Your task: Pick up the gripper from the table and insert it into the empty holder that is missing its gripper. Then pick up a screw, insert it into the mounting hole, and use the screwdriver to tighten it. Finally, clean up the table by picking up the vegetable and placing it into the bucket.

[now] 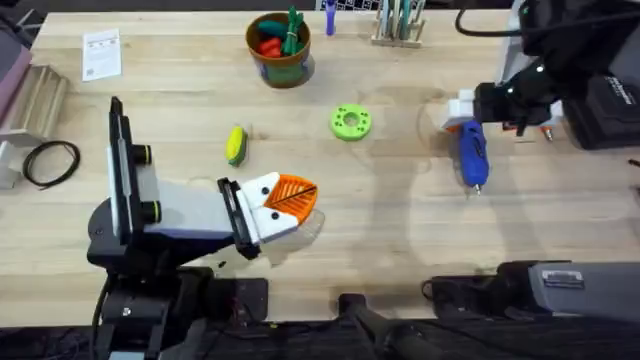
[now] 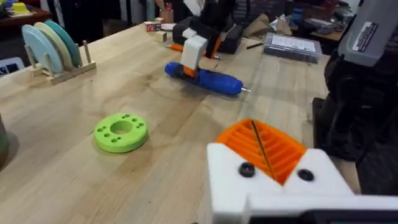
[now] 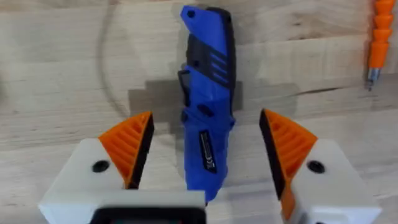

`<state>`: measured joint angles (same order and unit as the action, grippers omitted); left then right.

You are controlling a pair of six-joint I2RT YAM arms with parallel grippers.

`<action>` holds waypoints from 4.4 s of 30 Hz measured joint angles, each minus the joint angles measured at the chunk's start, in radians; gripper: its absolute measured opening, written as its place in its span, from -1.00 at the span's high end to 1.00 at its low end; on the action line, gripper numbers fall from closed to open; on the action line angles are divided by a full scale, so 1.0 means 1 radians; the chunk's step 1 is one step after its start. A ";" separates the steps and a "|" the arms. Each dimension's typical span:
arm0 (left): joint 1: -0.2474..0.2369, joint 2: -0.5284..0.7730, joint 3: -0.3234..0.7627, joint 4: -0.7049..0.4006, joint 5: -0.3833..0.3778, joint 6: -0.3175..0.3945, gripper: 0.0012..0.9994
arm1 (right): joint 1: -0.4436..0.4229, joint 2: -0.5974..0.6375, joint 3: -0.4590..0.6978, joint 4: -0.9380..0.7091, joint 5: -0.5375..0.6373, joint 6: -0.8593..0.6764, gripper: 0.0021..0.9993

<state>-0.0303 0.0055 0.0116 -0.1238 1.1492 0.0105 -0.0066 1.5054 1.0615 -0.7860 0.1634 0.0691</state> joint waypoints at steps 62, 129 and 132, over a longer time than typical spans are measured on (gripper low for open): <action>0.000 0.000 0.000 0.000 0.000 0.000 0.97 | -0.036 0.163 0.151 -0.039 -0.059 -0.041 0.96; 0.000 0.000 0.000 0.000 0.003 0.000 0.97 | 0.465 0.109 -0.160 2.306 -1.075 0.795 0.96; 0.000 0.000 0.000 0.000 0.003 0.000 0.97 | 0.493 0.118 -0.160 2.305 -1.113 0.776 0.96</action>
<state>-0.0303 0.0055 0.0116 -0.1239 1.1522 0.0106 0.4867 1.6238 0.9020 1.5192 -0.9492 0.8452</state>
